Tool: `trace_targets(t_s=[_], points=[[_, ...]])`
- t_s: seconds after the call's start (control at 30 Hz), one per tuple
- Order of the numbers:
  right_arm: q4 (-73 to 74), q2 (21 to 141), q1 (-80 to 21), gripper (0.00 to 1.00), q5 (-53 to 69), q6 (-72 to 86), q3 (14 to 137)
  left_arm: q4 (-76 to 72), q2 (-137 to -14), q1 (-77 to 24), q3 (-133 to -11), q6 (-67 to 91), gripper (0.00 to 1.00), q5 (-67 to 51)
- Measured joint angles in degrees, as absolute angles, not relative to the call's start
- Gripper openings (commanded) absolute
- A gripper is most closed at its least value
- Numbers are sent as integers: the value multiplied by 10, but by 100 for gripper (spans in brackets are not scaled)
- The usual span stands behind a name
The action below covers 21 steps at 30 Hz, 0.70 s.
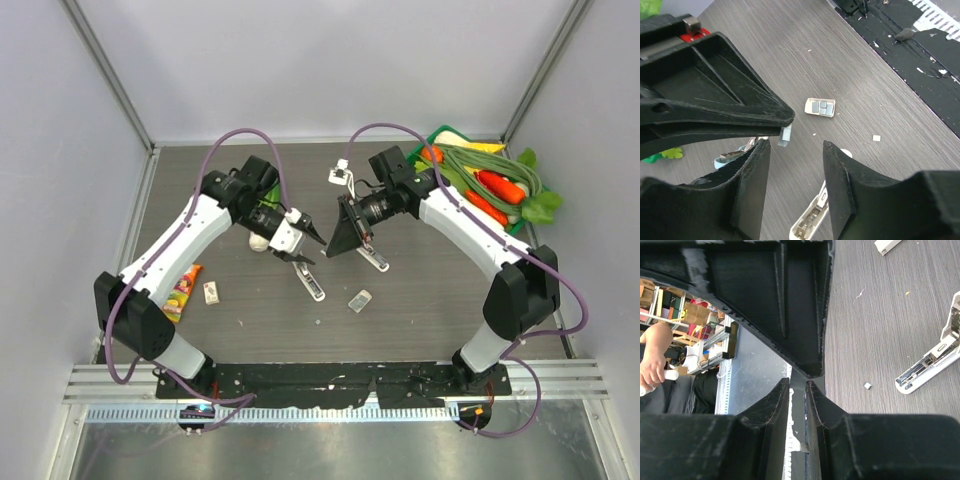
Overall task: Load the staples into the stapler
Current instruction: Pick up the staple from the center of the board.
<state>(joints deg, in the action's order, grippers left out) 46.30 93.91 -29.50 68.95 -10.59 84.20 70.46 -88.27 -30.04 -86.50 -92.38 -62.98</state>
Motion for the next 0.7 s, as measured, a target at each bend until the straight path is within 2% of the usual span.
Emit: trace_targets(t_s=[0.23, 0.7], points=[[455, 945, -295, 25, 694, -101, 835, 695, -886, -310, -874, -901, 48, -628], [426, 946, -286, 25, 707, -65, 816, 671, -891, -321, -874, -870, 32, -613]])
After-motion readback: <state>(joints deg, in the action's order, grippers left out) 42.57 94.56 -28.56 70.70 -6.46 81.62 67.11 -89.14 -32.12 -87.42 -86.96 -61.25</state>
